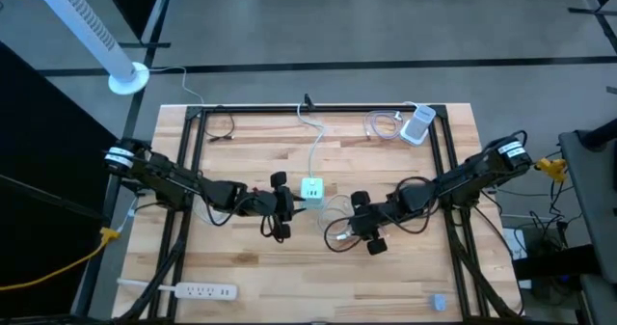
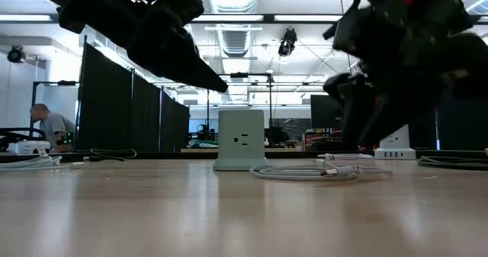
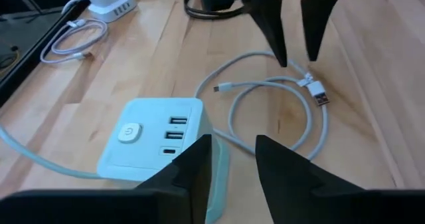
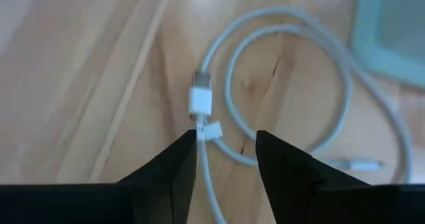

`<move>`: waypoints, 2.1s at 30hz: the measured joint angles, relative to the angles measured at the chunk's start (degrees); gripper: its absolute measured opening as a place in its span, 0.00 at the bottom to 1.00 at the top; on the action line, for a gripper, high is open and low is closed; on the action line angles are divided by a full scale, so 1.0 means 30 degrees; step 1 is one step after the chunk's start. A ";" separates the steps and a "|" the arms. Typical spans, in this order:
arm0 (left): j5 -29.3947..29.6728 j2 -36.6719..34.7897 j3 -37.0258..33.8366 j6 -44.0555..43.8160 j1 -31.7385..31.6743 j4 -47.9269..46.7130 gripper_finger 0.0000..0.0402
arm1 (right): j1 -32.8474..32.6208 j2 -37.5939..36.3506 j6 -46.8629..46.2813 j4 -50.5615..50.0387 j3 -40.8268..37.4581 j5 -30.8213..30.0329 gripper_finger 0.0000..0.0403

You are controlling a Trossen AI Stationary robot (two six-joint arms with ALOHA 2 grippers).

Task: Insert USB
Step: Insert the right white USB cable into the green outlet

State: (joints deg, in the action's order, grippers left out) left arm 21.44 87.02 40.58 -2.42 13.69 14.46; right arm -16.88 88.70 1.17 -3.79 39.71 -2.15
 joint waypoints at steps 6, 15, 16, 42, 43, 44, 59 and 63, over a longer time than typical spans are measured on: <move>0.0006 0.0000 0.0000 -0.0115 0.0000 0.0020 0.27 | -0.0054 0.2242 -0.0217 0.1879 0.0021 0.0306 0.27; 0.0006 0.0007 0.0000 -0.0405 -0.0007 0.0000 0.28 | -0.0032 0.2626 -0.1131 0.2062 0.0048 0.0078 0.02; 0.0006 0.0007 0.0000 -0.0399 -0.0007 0.0000 0.28 | -0.0030 0.2354 -0.1170 0.1985 0.0034 0.0138 0.02; -0.0360 0.2579 -0.0007 1.4172 0.0069 0.7801 0.46 | 0.2221 -0.3182 -0.2305 -0.0102 0.1529 0.0880 0.00; -0.0371 0.2761 -0.0007 1.4453 0.0058 0.8120 0.47 | 0.2442 -0.3118 -0.2204 -0.0068 0.1635 0.0881 0.00; -0.0424 0.2879 -0.0007 1.4661 0.0058 0.8320 0.49 | 0.2645 -0.3037 -0.2153 -0.0029 0.1729 0.0887 0.00; -0.0272 0.3738 0.0000 1.5585 -0.0225 0.9859 0.40 | 0.3282 -0.2201 -0.0626 0.0118 0.2995 0.2237 0.00; -0.0282 0.3738 0.0000 1.5364 -0.0182 0.9927 0.33 | 0.3322 -0.2132 -0.0353 0.0612 0.3281 0.2267 0.00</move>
State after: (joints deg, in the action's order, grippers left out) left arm 20.59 98.24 40.58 43.67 13.15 44.24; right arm -6.91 82.30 0.12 -1.96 49.56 4.65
